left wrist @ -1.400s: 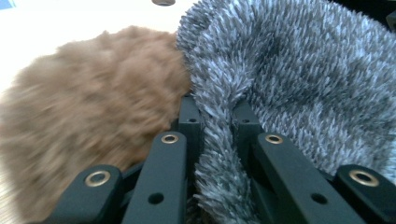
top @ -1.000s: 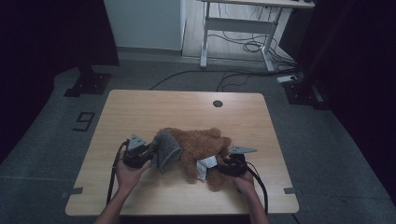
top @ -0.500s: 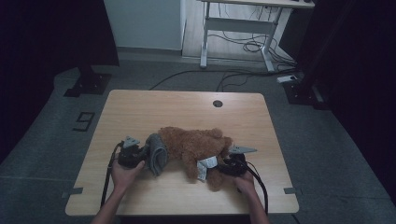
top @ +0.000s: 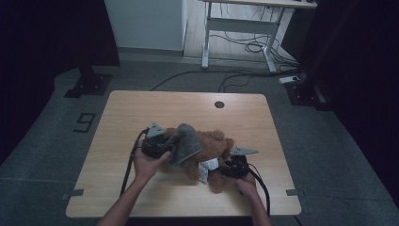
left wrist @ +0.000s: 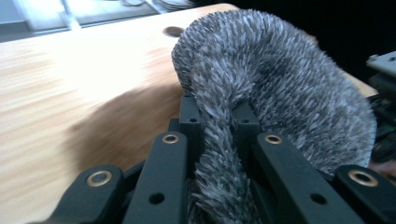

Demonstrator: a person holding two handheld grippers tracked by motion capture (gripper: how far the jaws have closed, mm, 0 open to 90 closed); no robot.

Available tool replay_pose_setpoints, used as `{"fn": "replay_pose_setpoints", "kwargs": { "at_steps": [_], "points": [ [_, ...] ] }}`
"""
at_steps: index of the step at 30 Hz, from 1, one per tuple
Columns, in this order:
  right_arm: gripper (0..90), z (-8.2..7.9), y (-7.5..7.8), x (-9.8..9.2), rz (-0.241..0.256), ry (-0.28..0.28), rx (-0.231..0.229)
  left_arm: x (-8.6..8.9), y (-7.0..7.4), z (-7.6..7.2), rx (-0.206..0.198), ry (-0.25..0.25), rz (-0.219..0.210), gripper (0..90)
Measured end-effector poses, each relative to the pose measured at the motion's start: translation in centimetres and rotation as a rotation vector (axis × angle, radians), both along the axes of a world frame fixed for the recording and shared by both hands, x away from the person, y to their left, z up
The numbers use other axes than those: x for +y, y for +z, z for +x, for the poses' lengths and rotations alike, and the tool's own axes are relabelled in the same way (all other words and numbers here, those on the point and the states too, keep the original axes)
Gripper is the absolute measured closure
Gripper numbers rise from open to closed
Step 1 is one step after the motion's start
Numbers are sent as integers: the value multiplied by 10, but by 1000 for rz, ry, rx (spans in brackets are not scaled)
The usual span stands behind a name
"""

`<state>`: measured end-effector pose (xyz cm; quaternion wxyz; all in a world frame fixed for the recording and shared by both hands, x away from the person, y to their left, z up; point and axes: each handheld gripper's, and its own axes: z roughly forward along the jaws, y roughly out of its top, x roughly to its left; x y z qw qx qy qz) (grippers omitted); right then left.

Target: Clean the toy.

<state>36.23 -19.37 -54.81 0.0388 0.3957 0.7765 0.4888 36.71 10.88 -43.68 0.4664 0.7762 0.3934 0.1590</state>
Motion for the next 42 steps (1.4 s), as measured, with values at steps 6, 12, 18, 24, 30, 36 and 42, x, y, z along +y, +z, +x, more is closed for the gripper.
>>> {"fn": "replay_pose_setpoints", "kwargs": {
  "at_steps": [6, 12, 18, 24, 30, 36, 42],
  "points": [
    [641, 0, 0, 0, -1, 6, 2, -58, 4, 5, -19, -100, 32, 789],
    [643, 0, 0, -1, -9, 11, 2, -102, -9, 6, -27, -123, 127, 788],
    [644, 0, -1, 0, -10, 17, 6, -89, -13, 8, -35, -95, 151, 788],
    [644, -1, -1, 0, -6, 14, 10, -55, -11, 11, -33, -27, 163, 788],
    [644, 0, -2, -1, 2, 16, 11, -10, -14, 14, -17, 49, 140, 787],
    [643, -1, -1, 1, 6, 25, 5, 22, -14, 7, -28, 83, 109, 785],
    [644, -1, -1, 1, 8, 25, 8, 46, -13, 6, -18, 130, 88, 784]
  ]
}}
